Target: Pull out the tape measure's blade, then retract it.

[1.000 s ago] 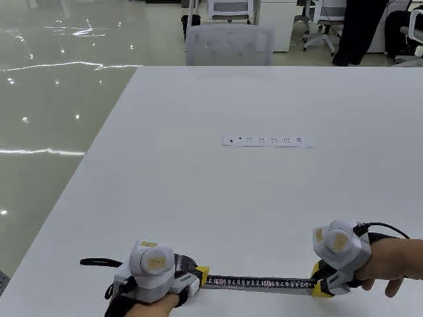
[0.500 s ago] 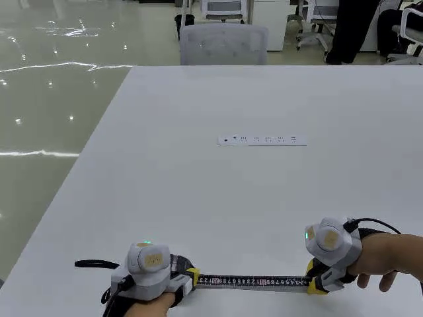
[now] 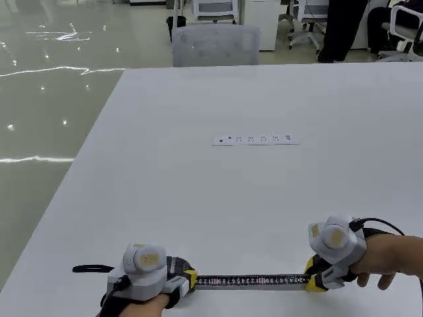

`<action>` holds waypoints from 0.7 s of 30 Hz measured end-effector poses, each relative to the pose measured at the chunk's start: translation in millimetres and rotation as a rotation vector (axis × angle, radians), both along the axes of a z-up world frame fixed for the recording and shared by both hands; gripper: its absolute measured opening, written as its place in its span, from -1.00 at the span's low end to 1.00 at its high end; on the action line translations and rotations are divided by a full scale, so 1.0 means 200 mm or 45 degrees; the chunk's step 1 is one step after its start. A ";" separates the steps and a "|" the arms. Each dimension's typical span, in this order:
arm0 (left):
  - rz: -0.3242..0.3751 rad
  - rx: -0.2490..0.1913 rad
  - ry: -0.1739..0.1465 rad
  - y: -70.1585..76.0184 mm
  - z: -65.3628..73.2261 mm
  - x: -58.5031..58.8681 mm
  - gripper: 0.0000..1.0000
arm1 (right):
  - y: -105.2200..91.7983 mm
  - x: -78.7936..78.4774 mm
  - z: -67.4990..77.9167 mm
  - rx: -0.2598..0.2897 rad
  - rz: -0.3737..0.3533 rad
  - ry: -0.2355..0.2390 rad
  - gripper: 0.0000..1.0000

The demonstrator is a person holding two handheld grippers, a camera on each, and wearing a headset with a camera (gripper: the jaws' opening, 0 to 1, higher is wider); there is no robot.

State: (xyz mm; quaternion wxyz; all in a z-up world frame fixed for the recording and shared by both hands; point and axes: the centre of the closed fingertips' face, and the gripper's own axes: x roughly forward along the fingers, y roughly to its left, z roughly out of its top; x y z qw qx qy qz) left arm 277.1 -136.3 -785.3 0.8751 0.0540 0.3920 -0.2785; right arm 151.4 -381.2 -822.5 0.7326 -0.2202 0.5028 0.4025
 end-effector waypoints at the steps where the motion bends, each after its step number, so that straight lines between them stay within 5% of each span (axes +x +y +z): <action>1: -0.005 0.000 0.001 0.00 0.00 0.00 0.09 | 0.00 0.00 0.00 0.000 0.001 -0.001 -0.73; 21: -0.036 -0.004 0.022 0.00 0.00 -0.01 0.09 | 0.07 0.01 0.00 0.036 -0.031 -0.016 -0.72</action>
